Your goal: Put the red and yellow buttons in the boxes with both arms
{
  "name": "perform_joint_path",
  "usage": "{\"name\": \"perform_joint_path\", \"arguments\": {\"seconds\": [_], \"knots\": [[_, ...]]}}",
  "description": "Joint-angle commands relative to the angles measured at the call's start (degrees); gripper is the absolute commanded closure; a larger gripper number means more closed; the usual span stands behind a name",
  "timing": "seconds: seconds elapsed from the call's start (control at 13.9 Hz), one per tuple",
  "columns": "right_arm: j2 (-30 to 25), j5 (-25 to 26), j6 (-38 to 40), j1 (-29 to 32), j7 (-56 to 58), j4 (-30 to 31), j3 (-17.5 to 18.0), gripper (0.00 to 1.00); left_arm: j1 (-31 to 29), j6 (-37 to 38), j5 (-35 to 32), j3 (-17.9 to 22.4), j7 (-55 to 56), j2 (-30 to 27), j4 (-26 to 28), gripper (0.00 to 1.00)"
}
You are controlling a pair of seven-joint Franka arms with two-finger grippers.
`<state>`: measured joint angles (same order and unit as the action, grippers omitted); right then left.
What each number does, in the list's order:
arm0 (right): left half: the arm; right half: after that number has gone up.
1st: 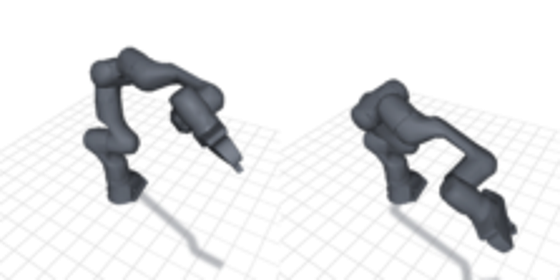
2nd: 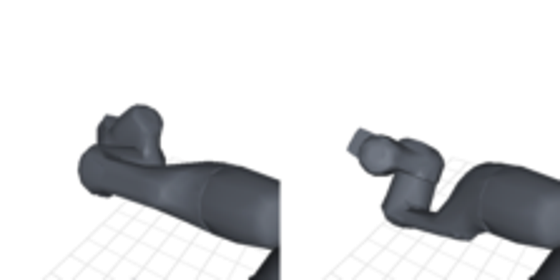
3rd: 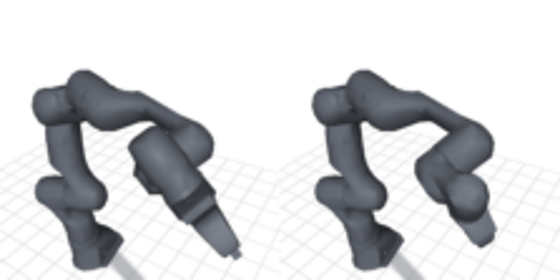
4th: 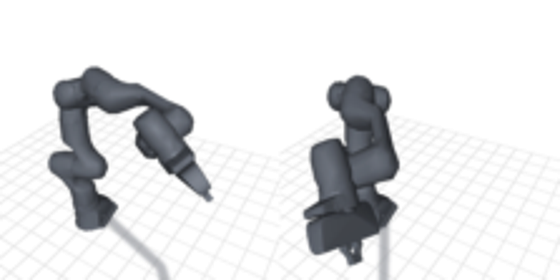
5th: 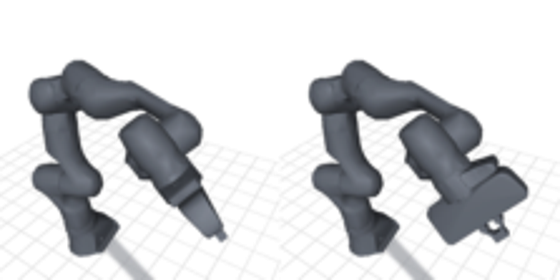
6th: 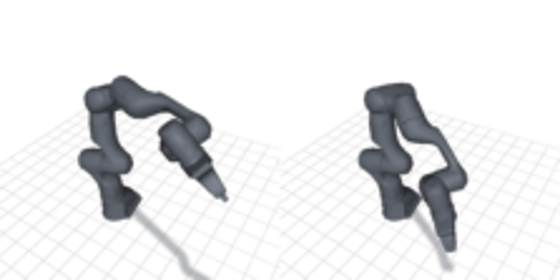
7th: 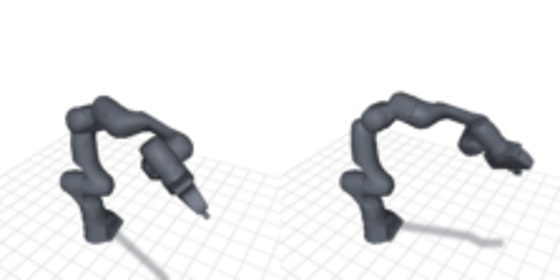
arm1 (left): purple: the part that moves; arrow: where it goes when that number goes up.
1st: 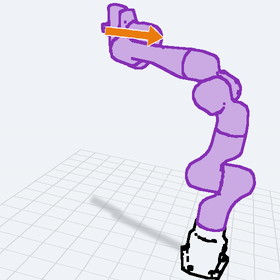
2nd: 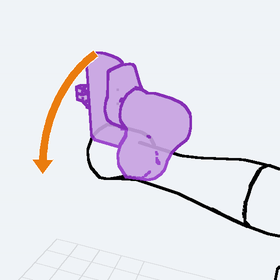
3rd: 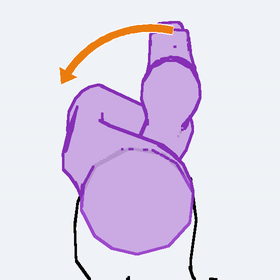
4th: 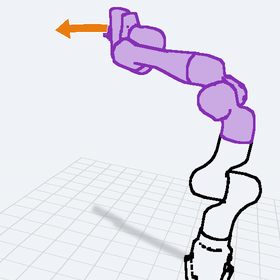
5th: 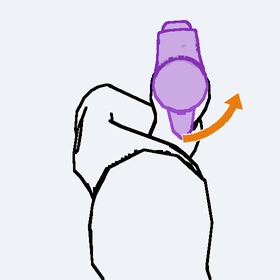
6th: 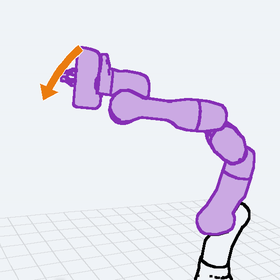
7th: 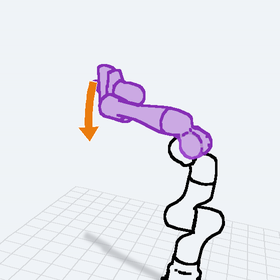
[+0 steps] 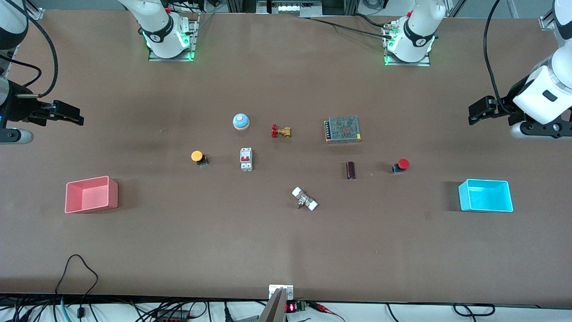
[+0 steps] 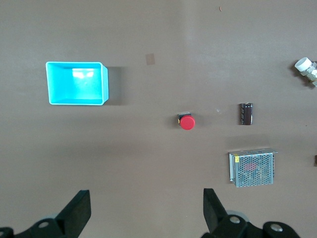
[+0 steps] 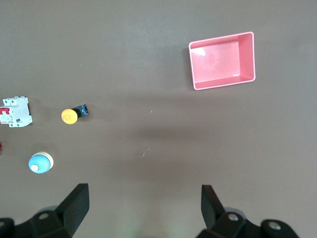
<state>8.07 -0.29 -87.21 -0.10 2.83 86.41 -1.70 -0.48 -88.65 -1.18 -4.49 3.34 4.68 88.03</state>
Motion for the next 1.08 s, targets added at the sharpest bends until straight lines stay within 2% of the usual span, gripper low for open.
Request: {"name": "perform_joint_path", "arguments": {"seconds": [0.0, 0.5, 0.79, 1.01], "knots": [[-0.25, 0.03, -0.60, -0.07, -0.11, 0.43, -0.23, 0.00, 0.21, 1.29, 0.92, 0.00, 0.44, -0.19, -1.01, 0.00], [1.23, -0.06, -0.25, -0.25, -0.11, 0.43, -0.14, 0.00, 0.21, 1.29, 0.92, 0.00, 0.44, -0.28, -1.01, 0.00], [2.39, 0.37, 2.56, -0.95, 0.59, 1.04, 0.12, 0.00, 0.48, 1.29, 0.48, 0.00, 0.27, -0.02, -1.01, 0.00], [0.99, 0.55, 1.61, -2.44, 0.42, 5.07, 0.21, 0.00, 0.91, 1.29, 0.48, -0.08, 0.44, 0.59, -1.19, 0.00]]}}
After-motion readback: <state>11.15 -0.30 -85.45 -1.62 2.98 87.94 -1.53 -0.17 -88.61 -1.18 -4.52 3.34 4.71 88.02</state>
